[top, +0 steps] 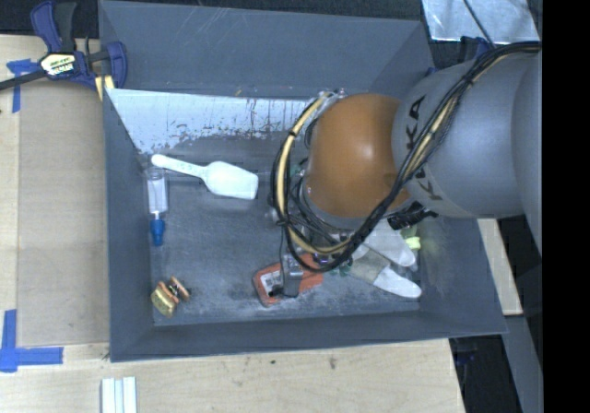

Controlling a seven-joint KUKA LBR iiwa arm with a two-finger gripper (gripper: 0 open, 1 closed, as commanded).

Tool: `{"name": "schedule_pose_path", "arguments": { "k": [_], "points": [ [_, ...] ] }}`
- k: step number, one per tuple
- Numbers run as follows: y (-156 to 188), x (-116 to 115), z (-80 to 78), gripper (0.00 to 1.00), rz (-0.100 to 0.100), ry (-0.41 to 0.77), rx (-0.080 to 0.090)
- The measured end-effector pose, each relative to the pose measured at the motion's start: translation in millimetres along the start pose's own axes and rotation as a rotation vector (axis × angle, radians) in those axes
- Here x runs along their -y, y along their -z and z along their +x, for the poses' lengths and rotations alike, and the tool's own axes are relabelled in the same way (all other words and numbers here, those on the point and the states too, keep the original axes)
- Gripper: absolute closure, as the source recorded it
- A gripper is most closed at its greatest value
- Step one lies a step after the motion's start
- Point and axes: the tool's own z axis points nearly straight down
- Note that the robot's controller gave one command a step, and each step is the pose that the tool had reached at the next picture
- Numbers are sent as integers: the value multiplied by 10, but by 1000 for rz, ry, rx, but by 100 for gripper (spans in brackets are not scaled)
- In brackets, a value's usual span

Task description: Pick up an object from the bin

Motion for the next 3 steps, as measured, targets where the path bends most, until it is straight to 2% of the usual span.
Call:
{"name": "schedule_pose_path", "arguments": {
  "k": [1,2,3],
  "points": [
    [20,0,-3,0,-1,-1,3],
    [-173,488,-205,0,-1,5,8],
    [-424,604,-127,0,4,42,8]
  ]
}}
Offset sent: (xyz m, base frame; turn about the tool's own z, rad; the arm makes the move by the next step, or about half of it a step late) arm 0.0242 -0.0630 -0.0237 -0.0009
